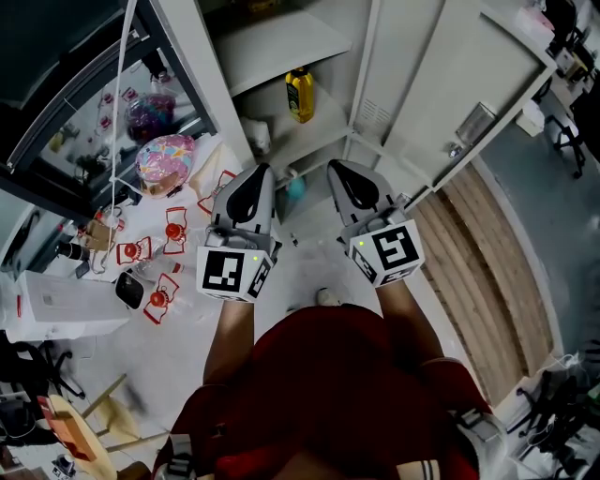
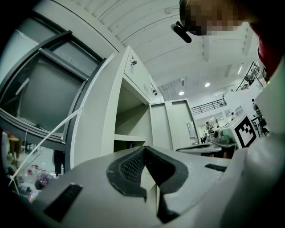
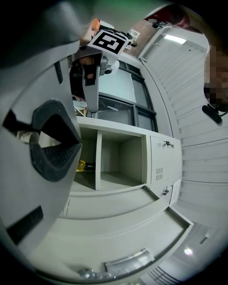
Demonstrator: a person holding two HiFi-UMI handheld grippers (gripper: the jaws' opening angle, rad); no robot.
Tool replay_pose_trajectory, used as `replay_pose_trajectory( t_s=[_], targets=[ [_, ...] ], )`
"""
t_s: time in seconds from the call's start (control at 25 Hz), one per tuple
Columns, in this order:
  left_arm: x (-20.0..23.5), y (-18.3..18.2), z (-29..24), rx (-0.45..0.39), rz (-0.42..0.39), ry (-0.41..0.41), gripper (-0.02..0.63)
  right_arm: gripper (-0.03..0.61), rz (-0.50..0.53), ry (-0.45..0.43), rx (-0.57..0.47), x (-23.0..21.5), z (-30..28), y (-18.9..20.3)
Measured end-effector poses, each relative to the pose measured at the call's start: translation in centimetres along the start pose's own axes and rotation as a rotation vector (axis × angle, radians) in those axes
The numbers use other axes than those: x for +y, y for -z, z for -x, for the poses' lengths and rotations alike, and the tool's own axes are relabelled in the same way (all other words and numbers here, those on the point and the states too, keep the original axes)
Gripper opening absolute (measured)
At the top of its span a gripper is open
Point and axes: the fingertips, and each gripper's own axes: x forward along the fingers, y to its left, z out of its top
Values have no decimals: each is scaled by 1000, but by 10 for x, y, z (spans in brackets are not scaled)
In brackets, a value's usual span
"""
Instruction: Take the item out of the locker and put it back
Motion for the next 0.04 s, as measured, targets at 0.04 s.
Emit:
replay_pose_trajectory(
  t_s=[0.04],
  targets=[
    [0, 0, 1, -1, 1, 0, 6, -3, 0, 1, 1, 1, 0, 0]
  ],
)
